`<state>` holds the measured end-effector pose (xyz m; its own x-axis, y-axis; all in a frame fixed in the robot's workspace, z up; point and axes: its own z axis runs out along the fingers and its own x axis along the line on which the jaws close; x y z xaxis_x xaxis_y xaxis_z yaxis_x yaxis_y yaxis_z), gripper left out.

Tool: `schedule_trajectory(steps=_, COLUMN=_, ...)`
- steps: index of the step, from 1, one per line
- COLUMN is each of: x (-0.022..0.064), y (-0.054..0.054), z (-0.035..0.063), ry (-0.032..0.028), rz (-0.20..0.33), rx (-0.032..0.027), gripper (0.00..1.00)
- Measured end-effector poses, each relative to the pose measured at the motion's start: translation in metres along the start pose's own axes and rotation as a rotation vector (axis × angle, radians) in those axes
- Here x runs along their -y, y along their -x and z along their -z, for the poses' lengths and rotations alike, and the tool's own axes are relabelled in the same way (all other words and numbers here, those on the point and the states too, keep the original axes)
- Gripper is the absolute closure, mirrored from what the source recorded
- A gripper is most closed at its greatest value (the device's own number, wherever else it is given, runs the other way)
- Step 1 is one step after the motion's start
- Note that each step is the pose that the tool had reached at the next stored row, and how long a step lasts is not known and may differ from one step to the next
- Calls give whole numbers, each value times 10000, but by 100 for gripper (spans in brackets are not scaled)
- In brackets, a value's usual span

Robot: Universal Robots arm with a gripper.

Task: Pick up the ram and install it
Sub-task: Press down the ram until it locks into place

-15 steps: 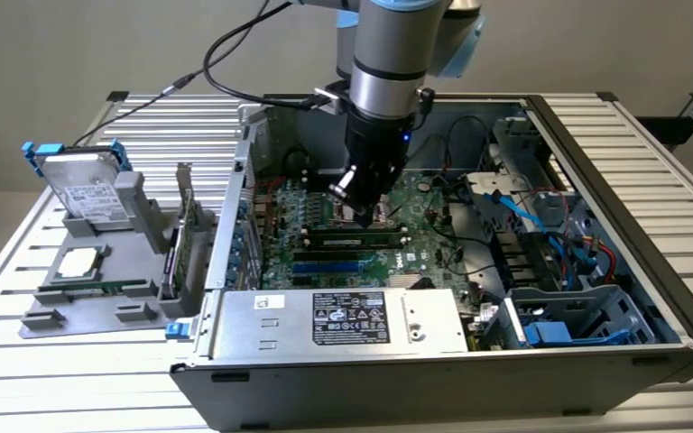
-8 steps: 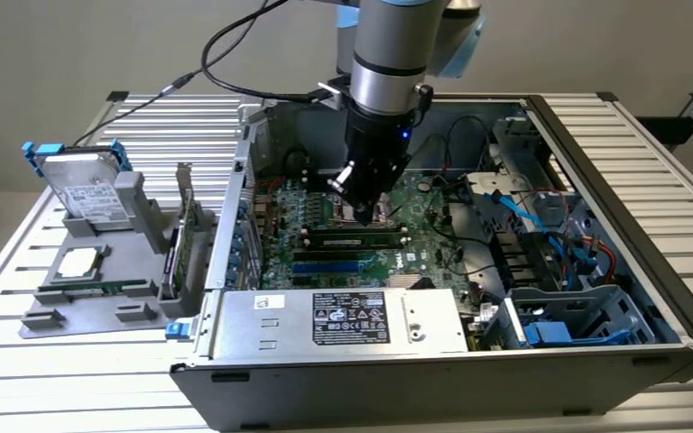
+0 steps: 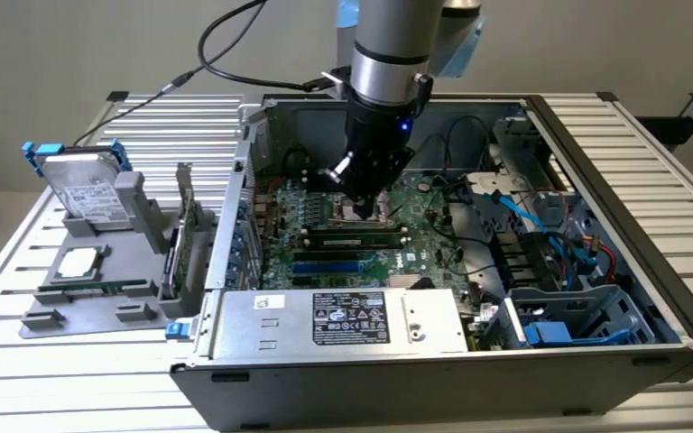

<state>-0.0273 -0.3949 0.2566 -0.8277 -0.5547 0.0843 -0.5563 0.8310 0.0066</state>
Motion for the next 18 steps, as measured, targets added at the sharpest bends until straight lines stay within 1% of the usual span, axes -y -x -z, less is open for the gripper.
schedule_trajectory(steps=2, x=0, y=0, z=4, ry=-36, rz=-170, rx=-32, gripper=90)
schedule_trajectory(steps=4, x=0, y=-1, z=6, ry=-93, rz=-337, rx=-77, gripper=90)
schedule_trajectory(steps=11, x=0, y=-1, z=8, ry=-328, rz=-910, rx=-242, gripper=90)
schedule_trajectory(steps=14, x=0, y=-1, z=9, ry=-419, rz=-1165, rx=-304, gripper=90)
schedule_trajectory(steps=16, x=0, y=-1, z=9, ry=-465, rz=-1342, rx=-335, gripper=90)
schedule_trajectory(steps=18, x=0, y=-1, z=9, ry=-491, rz=-1530, rx=-354, gripper=90)
